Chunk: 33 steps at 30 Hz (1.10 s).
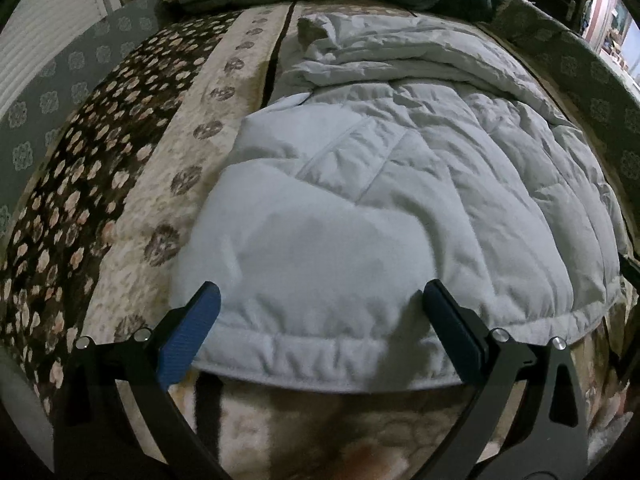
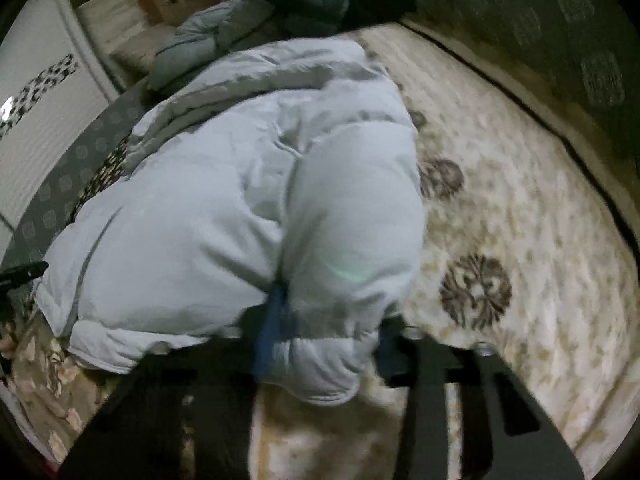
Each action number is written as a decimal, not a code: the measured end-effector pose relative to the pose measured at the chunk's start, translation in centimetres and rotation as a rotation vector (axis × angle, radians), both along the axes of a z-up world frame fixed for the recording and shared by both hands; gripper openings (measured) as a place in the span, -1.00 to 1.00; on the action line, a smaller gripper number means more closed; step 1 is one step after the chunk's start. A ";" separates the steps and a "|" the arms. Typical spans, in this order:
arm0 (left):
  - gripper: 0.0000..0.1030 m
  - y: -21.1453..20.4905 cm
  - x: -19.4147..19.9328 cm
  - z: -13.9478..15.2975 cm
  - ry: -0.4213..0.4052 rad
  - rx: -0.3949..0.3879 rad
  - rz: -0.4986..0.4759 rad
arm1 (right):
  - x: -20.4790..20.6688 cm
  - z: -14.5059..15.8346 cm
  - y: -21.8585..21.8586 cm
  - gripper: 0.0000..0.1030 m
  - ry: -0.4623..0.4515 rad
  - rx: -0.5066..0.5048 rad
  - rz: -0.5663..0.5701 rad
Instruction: Fold large clothes
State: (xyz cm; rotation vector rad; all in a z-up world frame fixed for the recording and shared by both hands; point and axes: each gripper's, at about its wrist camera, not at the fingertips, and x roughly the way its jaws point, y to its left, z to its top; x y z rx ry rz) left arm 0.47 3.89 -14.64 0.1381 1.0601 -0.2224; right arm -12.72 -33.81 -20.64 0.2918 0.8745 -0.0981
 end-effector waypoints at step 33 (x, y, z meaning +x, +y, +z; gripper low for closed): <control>0.94 4.3 4.5 -3.4 0.168 -0.138 0.042 | -0.1 0.2 0.3 -0.28 0.005 -0.051 0.001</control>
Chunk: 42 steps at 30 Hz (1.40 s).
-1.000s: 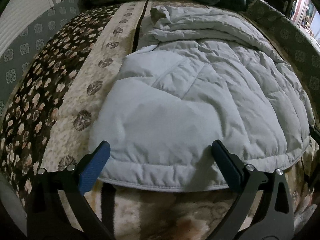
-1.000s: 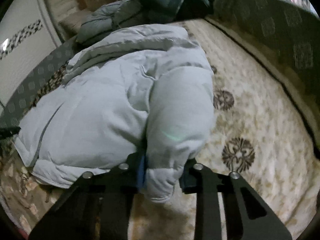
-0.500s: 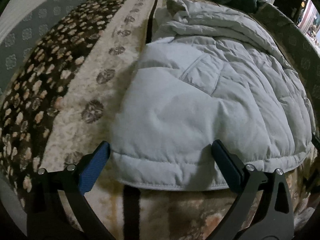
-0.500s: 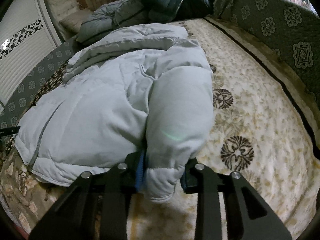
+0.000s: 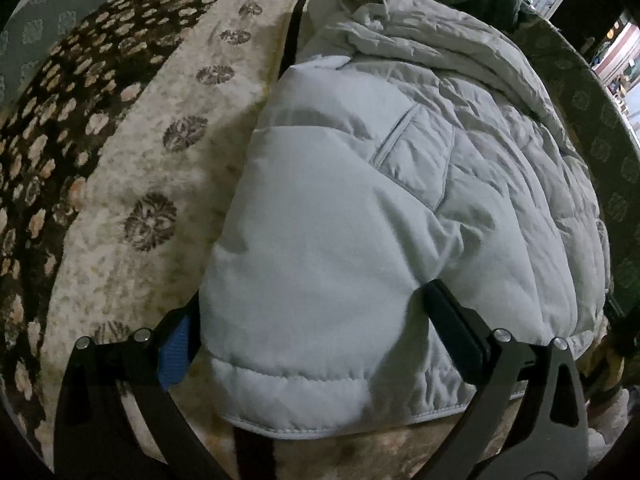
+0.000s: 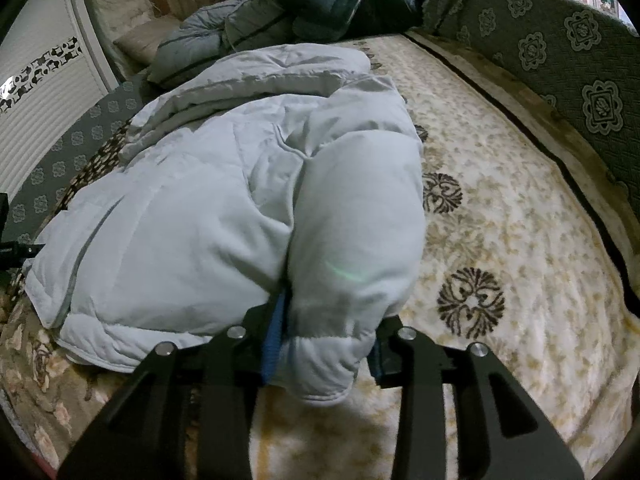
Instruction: Fold large clothes
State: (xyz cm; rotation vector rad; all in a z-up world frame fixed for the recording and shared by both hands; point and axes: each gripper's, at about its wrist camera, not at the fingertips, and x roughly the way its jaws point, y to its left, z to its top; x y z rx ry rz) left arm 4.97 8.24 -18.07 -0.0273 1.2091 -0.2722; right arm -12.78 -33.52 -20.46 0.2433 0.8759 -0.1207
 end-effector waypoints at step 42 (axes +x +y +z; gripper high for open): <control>-0.55 -6.3 0.8 3.1 -0.133 0.283 -0.118 | 1.3 1.3 0.8 -0.45 0.040 -0.060 -0.002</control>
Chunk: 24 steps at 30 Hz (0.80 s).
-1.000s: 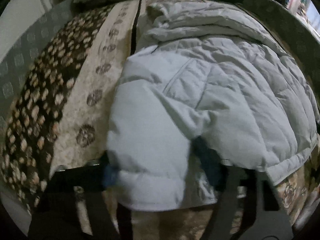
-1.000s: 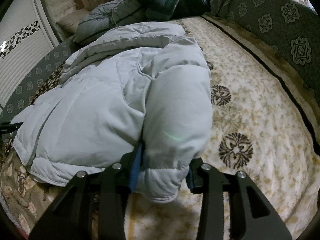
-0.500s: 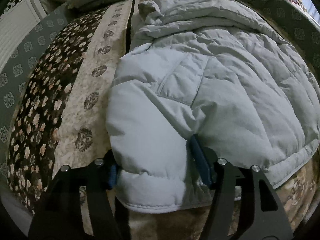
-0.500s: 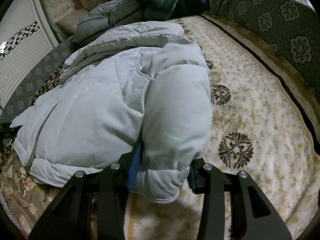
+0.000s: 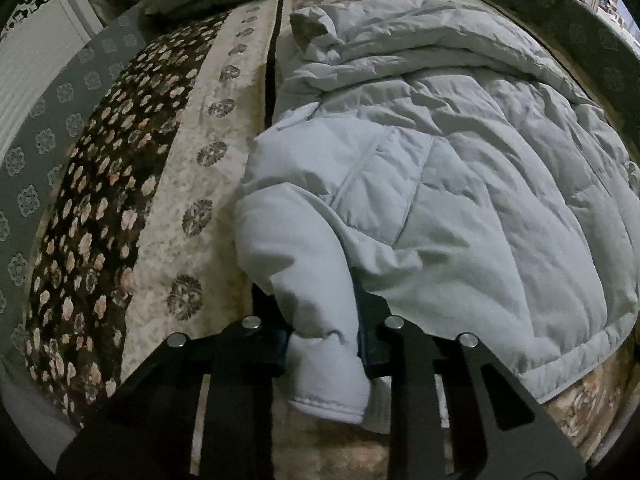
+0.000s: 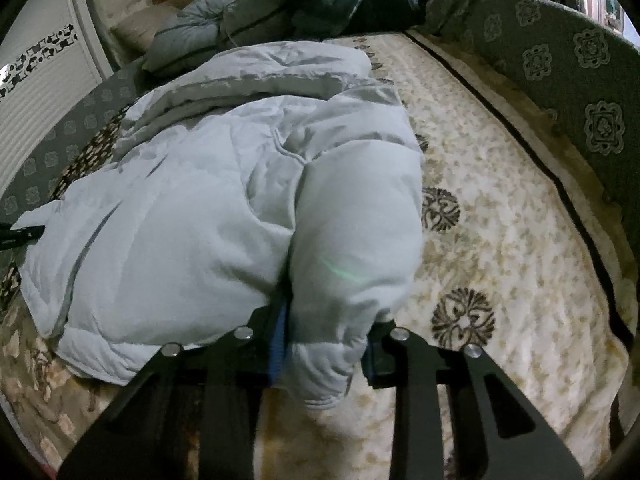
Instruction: Fold large clothes
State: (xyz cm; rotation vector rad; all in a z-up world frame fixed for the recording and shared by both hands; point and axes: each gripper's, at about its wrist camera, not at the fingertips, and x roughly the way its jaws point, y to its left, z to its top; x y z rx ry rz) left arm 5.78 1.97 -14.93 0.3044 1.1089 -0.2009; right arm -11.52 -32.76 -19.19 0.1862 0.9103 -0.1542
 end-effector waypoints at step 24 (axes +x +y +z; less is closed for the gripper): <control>-0.63 -4.1 9.5 5.6 -0.075 -0.162 0.091 | 10.9 8.8 -1.5 -0.58 -0.100 -0.095 0.034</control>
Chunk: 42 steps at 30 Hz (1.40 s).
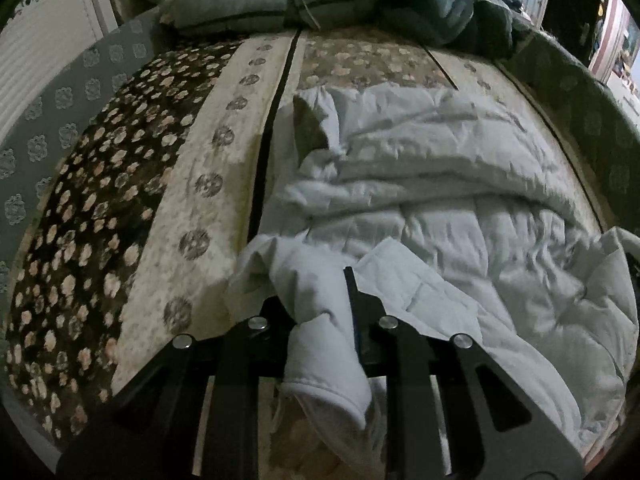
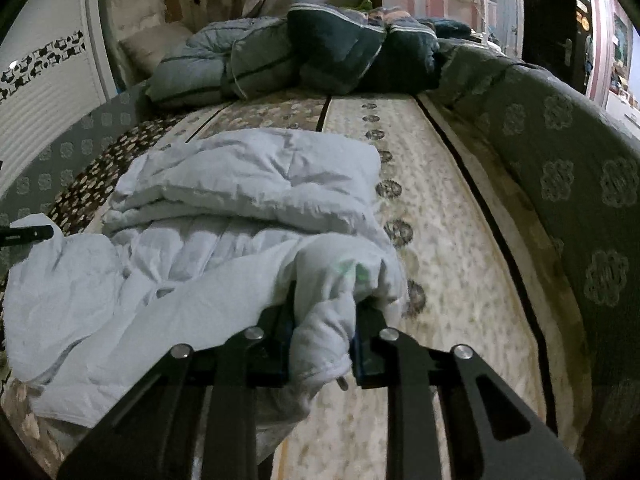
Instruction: Fold large clothes
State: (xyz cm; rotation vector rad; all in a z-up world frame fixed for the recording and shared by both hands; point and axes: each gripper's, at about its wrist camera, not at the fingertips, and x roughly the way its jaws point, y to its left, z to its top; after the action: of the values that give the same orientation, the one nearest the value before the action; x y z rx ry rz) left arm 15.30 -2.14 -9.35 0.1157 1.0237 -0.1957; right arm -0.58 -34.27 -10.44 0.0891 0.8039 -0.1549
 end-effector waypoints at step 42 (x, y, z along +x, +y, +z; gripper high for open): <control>-0.60 -5.5 32.0 -4.2 0.129 -0.138 0.220 | 31.8 -2.2 -10.5 -0.61 0.109 0.085 -0.268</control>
State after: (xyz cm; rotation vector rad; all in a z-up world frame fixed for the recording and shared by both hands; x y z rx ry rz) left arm 47.33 -7.62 -13.53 -0.1362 1.1392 -0.0735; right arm 31.25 -44.79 -12.60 0.2712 0.9054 -0.3816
